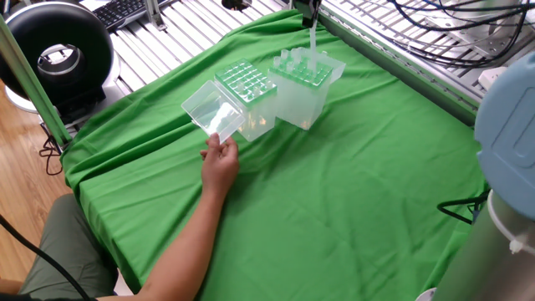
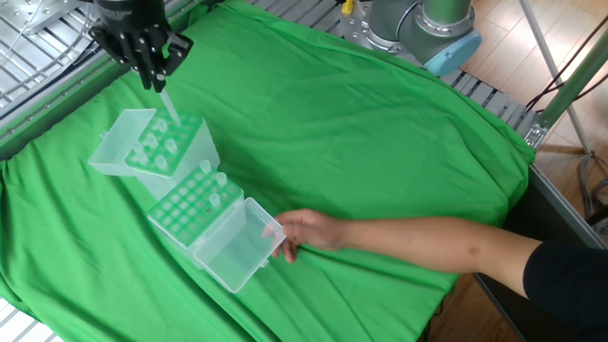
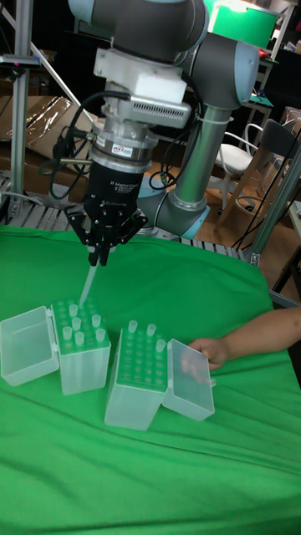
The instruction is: Insert a large pipette tip into the holder for large pipette tips
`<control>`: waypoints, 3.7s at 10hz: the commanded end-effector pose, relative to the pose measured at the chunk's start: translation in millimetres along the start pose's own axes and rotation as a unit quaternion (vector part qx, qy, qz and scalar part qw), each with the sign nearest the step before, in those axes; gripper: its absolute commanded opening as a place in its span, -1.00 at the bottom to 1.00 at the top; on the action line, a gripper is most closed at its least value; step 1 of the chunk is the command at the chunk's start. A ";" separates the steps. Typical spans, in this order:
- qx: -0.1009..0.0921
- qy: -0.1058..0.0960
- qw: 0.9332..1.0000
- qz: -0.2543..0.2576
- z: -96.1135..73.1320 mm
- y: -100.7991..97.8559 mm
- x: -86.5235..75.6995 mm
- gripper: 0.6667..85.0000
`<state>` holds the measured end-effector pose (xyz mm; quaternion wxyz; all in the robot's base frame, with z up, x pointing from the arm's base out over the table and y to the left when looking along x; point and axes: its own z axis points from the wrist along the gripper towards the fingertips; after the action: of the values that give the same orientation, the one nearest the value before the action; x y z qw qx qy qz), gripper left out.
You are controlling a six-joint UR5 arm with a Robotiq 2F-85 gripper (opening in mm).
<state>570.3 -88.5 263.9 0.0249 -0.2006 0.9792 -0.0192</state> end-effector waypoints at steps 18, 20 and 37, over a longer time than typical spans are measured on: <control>-0.031 -0.027 0.996 0.075 -50.4 85.0 -62.1 -0.74; -0.031 -0.032 0.996 0.080 -44.8 90.6 -63.9 -0.74; -0.035 -0.054 0.994 0.085 -11.6 92.5 -51.3 -0.76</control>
<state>581.1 16.0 277.6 0.0661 -0.1173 0.9907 0.0210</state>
